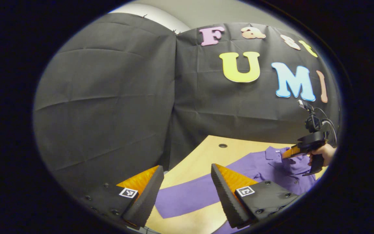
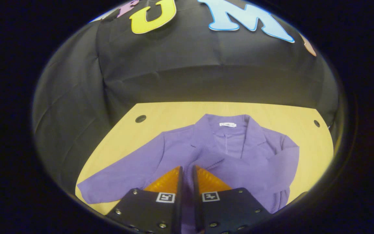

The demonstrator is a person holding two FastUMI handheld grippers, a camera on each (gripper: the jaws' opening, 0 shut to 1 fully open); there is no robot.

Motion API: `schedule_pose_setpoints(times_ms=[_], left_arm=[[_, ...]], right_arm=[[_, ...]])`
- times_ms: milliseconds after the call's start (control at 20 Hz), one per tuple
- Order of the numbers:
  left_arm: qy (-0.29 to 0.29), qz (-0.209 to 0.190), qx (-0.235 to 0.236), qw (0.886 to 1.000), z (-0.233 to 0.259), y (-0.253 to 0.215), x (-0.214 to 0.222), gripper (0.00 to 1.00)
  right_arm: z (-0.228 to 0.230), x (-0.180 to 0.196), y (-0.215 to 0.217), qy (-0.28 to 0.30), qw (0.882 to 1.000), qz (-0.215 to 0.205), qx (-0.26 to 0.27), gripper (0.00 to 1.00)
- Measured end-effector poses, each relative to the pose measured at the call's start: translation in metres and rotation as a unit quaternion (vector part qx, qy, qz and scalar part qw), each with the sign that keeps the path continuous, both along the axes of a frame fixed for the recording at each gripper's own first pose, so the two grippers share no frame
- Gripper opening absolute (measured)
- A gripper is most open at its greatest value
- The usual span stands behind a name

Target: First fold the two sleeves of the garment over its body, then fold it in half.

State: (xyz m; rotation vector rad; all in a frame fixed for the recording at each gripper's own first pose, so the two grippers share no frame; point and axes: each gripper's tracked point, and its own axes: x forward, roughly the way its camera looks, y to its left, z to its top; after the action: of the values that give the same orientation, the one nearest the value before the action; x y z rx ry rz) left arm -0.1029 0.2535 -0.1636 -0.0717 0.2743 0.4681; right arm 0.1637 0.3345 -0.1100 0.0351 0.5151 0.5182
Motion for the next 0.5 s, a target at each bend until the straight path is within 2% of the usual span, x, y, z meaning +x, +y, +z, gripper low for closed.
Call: schedule_pose_setpoints(times_ms=[100, 150, 200, 250, 300, 350, 400, 500], left_arm=[[0.002, 0.005, -0.008, 1.000, -0.007, 0.001, 0.000, 0.94], [0.003, 0.008, -0.010, 1.000, -0.011, 0.001, -0.001, 0.94], [0.003, 0.011, -0.011, 1.000, -0.014, 0.003, -0.001, 0.94], [0.004, 0.014, -0.011, 1.000, -0.017, 0.005, 0.000, 0.94], [0.004, 0.016, -0.010, 1.000, -0.020, 0.007, -0.001, 0.94], [0.007, 0.019, -0.010, 1.000, -0.023, 0.009, -0.001, 0.94], [0.011, 0.025, -0.009, 1.000, -0.030, 0.014, -0.002, 0.94], [0.024, 0.036, -0.010, 0.999, -0.048, 0.026, -0.005, 0.94]], right_arm=[[0.006, -0.005, -0.002, -0.012, 1.000, 0.000, -0.006, 0.42], [0.010, -0.008, -0.001, -0.020, 1.000, 0.003, -0.008, 0.60], [0.012, -0.011, -0.004, -0.030, 0.999, 0.004, -0.014, 0.69], [0.015, -0.013, -0.007, -0.041, 0.999, 0.003, -0.024, 0.88], [0.017, -0.017, -0.010, -0.050, 0.998, 0.004, -0.034, 0.90], [0.020, -0.022, -0.011, -0.057, 0.998, 0.008, -0.039, 0.85], [0.023, -0.028, -0.012, -0.062, 0.997, 0.012, -0.041, 0.91], [0.033, -0.040, -0.016, -0.076, 0.996, 0.014, -0.041, 0.90]])
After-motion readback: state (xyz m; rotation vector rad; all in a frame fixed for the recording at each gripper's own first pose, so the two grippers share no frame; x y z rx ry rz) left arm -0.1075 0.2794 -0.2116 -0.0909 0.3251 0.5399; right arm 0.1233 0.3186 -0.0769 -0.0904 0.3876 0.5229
